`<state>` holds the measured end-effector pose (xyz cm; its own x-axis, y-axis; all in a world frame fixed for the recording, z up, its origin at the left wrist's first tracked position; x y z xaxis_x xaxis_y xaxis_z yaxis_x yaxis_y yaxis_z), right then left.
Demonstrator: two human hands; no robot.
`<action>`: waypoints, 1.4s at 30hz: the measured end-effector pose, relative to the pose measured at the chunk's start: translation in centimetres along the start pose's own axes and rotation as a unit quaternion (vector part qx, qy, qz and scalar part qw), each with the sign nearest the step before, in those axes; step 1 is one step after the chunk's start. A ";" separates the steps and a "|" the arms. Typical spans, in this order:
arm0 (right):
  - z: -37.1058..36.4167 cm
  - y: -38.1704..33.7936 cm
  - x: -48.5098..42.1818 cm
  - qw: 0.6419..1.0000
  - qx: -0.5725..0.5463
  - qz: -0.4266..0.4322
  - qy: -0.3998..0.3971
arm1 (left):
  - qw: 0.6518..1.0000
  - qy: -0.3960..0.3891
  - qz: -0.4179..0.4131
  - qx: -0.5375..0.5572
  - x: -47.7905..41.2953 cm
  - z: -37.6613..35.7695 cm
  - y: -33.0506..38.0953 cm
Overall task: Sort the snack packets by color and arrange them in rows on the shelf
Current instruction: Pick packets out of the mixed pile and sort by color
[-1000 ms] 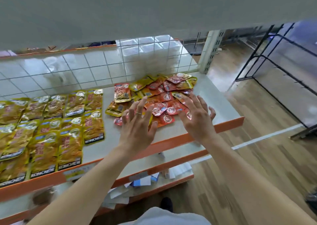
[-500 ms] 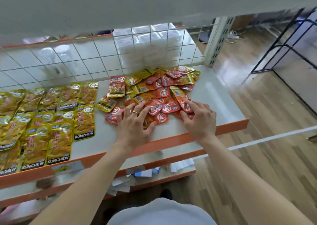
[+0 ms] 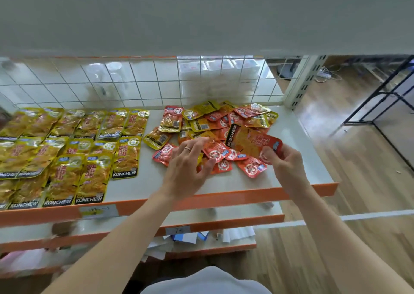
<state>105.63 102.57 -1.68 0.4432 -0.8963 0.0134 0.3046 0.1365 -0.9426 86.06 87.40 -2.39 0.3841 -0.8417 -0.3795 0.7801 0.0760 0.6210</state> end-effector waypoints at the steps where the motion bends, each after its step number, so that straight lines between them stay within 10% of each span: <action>1: -0.6 -0.8 -0.2 0.999 -0.003 0.008 -0.044 | 0.999 0.002 0.010 0.045 -0.4 0.4 0.3; 7: -5.4 -4.4 -0.3 0.965 0.039 0.047 -0.253 | 0.959 -0.071 0.083 0.262 -1.6 0.5 2.1; 18: -9.4 -4.8 -2.6 0.962 0.167 0.095 -0.194 | 0.875 0.093 0.257 0.399 3.4 5.6 -5.2; 33: -20.0 -5.2 -11.7 0.762 0.575 0.132 -0.268 | 0.950 0.207 0.146 0.183 5.3 7.2 -6.3; 42: -17.6 -7.0 -10.3 0.731 0.525 0.420 -0.119 | 0.949 0.173 0.188 0.186 5.2 6.9 -6.5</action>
<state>84.07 103.43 -1.15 0.9416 -0.2284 -0.2474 0.2641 0.9567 0.1221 79.60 78.79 -3.64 0.7900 -0.5618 -0.2454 0.3524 0.0887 0.9316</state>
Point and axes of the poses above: each hand's wrist, its own x-axis away from the middle knuckle, its own z-axis out of the back of the hand, y = z × x, the point moved 8 cm from there along -x, towards the middle knuckle, and after that the axes turned 7 degrees about x, right-handed, at the moved point
